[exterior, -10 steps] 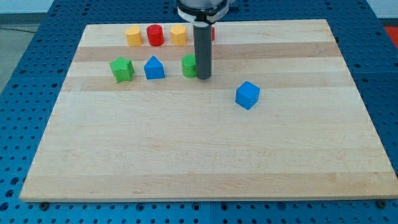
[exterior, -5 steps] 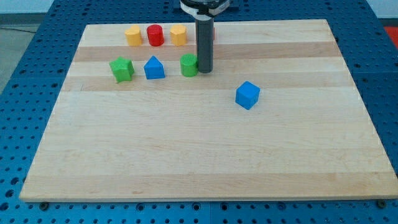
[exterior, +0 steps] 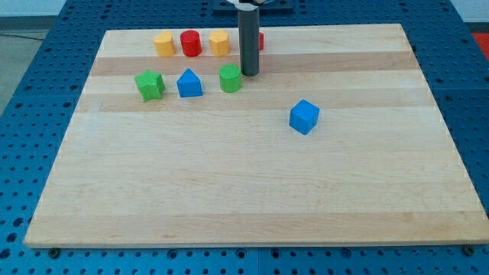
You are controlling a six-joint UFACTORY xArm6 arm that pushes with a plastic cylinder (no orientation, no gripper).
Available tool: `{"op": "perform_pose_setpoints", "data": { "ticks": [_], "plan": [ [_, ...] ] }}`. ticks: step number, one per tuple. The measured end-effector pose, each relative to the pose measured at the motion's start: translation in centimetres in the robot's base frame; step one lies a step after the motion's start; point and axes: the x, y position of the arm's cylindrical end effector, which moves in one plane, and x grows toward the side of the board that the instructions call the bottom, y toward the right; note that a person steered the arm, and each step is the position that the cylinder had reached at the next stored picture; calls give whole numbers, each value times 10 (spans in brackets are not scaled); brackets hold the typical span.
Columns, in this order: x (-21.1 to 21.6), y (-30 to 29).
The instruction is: Push the green circle right to the blue triangle
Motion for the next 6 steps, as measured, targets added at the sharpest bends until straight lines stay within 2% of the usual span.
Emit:
{"op": "perform_pose_setpoints", "data": {
  "ticks": [6],
  "plan": [
    [14,-11]
  ]
}}
